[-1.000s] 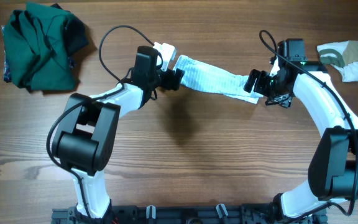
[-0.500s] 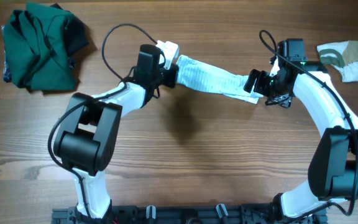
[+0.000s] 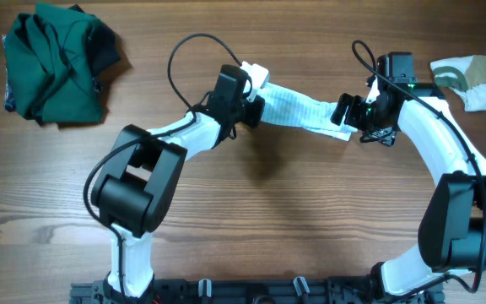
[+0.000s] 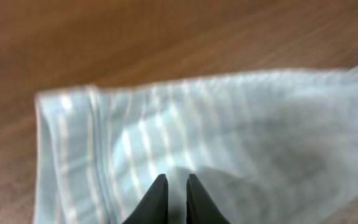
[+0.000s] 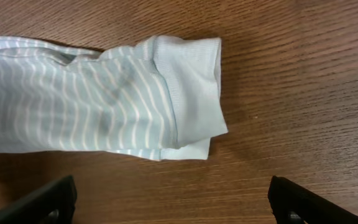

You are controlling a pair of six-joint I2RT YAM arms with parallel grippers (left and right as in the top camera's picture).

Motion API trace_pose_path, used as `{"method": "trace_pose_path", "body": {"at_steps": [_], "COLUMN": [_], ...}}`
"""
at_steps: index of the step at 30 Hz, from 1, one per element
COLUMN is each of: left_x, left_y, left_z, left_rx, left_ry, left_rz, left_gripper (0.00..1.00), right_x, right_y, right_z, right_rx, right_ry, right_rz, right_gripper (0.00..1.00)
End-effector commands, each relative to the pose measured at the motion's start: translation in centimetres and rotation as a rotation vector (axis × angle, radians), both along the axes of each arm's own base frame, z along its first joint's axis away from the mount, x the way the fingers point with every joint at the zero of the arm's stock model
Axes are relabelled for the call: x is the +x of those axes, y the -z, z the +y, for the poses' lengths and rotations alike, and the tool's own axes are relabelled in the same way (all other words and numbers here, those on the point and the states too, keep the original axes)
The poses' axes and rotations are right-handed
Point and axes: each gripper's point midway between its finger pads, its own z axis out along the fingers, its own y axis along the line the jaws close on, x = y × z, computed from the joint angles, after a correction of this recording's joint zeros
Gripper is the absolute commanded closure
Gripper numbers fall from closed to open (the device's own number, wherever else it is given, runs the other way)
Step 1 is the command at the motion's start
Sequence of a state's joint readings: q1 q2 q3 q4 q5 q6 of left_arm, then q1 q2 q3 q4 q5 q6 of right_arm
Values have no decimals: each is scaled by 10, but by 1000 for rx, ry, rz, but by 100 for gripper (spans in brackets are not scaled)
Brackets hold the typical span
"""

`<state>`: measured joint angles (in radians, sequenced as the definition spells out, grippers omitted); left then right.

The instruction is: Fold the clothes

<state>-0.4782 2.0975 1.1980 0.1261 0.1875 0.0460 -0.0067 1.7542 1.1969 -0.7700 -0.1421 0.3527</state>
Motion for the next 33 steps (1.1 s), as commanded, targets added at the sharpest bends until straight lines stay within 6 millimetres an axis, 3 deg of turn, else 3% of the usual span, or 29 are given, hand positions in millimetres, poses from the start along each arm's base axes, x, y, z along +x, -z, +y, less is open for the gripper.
{"method": "trace_pose_path", "body": {"at_steps": [1,13,16,20,27,28,29,32,33], "left_x": [10,-5,-21,-46,-72,-73,-74,-71,-70], "left_y": [3,13,24,35,13,8,-2,-19,-26], "left_z": [11,26,39,50,42,42,43,41,41], "left_rx": [0,85,131,179,96,91,84,66,58], "left_ry": [-59,-68,-80,-79,-92,-93,-94,-91,-90], "left_rz": [11,168,262,377,499,500,490,454,439], "left_gripper": [88,89,85,89,82,81,68,63,48], "right_x": [-3,-6,-8,-7,-6,-5,-4,-2,-2], "right_y": [5,6,6,6,6,6,5,4,4], "right_z": [1,2,1,2,1,1,2,6,7], "right_rx": [13,12,9,9,9,9,9,34,41], "right_ry": [-13,-21,-31,-33,-33,-33,-33,-39,-41], "right_rz": [17,26,32,29,25,22,17,8,7], "right_gripper": [0,0,0,0,0,0,0,0,0]}}
